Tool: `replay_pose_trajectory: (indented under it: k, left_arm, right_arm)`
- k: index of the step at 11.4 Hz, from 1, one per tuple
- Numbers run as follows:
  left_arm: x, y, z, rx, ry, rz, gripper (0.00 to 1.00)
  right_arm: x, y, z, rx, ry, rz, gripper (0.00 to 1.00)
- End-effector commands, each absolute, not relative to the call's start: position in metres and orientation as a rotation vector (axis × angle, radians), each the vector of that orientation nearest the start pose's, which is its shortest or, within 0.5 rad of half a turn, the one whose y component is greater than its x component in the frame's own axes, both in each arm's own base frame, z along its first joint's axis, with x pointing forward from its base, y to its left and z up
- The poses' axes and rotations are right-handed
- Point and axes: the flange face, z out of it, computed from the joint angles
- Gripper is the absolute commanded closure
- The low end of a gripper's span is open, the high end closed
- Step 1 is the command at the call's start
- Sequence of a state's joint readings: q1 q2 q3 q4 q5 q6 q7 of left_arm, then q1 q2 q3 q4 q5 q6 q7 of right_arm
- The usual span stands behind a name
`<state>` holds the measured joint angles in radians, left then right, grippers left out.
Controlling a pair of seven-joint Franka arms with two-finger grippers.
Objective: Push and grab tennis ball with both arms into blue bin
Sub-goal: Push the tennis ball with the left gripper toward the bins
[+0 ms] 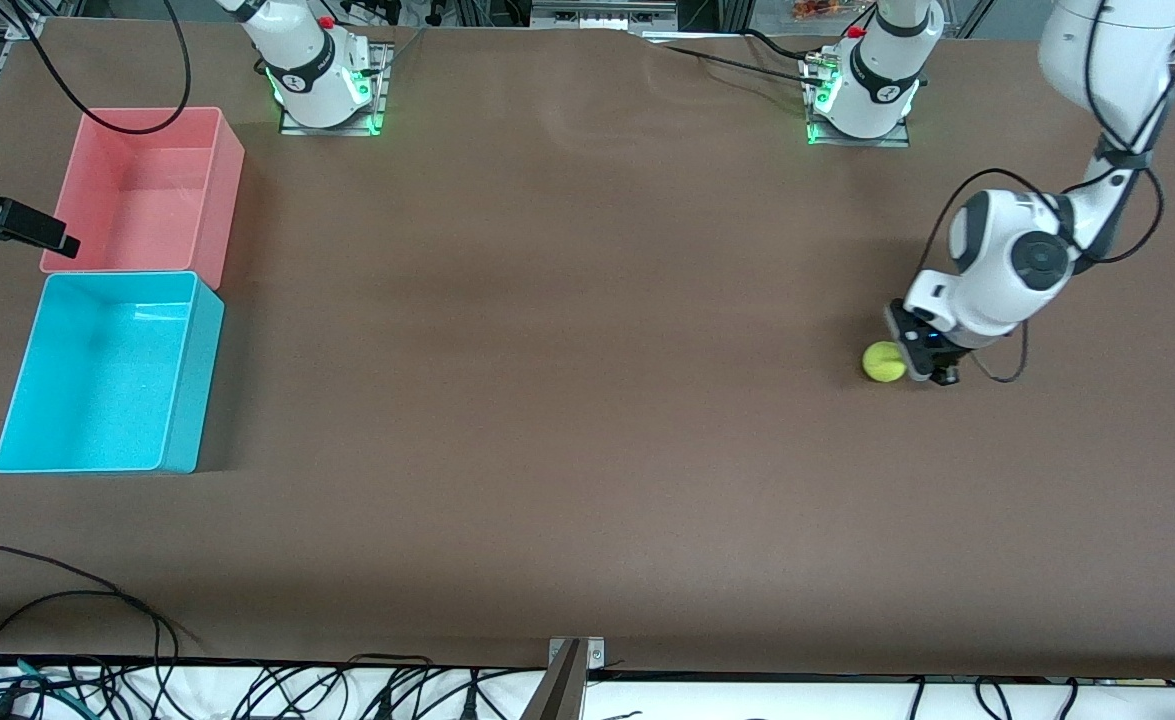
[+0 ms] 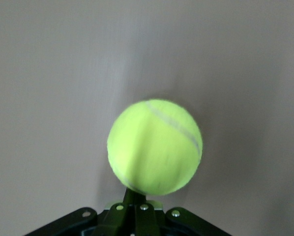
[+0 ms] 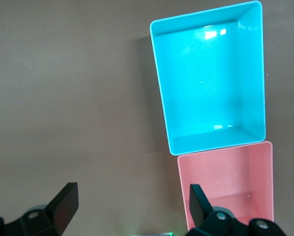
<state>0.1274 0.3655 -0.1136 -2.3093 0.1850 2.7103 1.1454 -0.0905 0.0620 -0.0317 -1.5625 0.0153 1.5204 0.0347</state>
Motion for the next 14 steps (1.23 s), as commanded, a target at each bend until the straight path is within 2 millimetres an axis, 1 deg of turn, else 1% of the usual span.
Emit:
replay_pose_trajectory:
  k: [1, 2, 4, 5, 6, 7, 8, 9, 10, 11, 12, 13, 14]
  left_arm:
    - [0.529, -0.076, 0.196, -2.518, 1.753, -0.044, 1.00]
    - [0.529, -0.074, 0.197, -2.513, 1.757, -0.040, 1.00]
    - [0.529, -0.069, 0.198, -2.511, 1.763, -0.027, 1.00]
    - [0.530, -0.063, 0.199, -2.507, 1.767, -0.027, 1.00]
    - [0.533, -0.056, 0.205, -2.502, 1.763, -0.036, 1.00]
    - [0.533, -0.055, 0.207, -2.500, 1.761, -0.035, 1.00]
    - [0.533, -0.053, 0.214, -2.500, 1.754, -0.033, 1.00]
    - [0.533, -0.053, 0.219, -2.498, 1.751, -0.033, 0.98]
    - [0.535, -0.052, 0.228, -2.493, 1.739, -0.053, 0.74]
    - [0.539, -0.045, 0.244, -2.487, 1.712, -0.087, 0.21]
    - [0.542, -0.040, 0.256, -2.492, 1.676, -0.112, 0.00]
    - [0.541, -0.039, 0.258, -2.493, 1.670, -0.113, 0.00]
    - [0.538, -0.037, 0.265, -2.495, 1.666, -0.099, 0.00]
  right_arm:
    - [0.563, -0.066, 0.594, -3.094, 0.230, 0.150, 0.00]
    - [0.563, -0.066, 0.594, -3.094, 0.230, 0.150, 0.00]
    - [0.565, -0.064, 0.588, -3.093, 0.226, 0.171, 0.00]
    - [0.568, -0.064, 0.583, -3.092, 0.223, 0.185, 0.00]
    - [0.568, -0.064, 0.582, -3.092, 0.223, 0.188, 0.00]
    - [0.568, -0.063, 0.582, -3.092, 0.221, 0.188, 0.00]
    - [0.569, -0.060, 0.581, -3.093, 0.212, 0.191, 0.00]
    - [0.569, -0.056, 0.580, -3.093, 0.202, 0.200, 0.00]
    - [0.572, -0.054, 0.572, -3.093, 0.198, 0.222, 0.00]
    - [0.575, -0.054, 0.563, -3.090, 0.210, 0.248, 0.00]
    - [0.575, -0.045, 0.562, -3.094, 0.201, 0.252, 0.00]
    - [0.577, -0.035, 0.560, -3.102, 0.175, 0.253, 0.00]
    - [0.578, -0.033, 0.554, -3.102, 0.173, 0.255, 0.00]
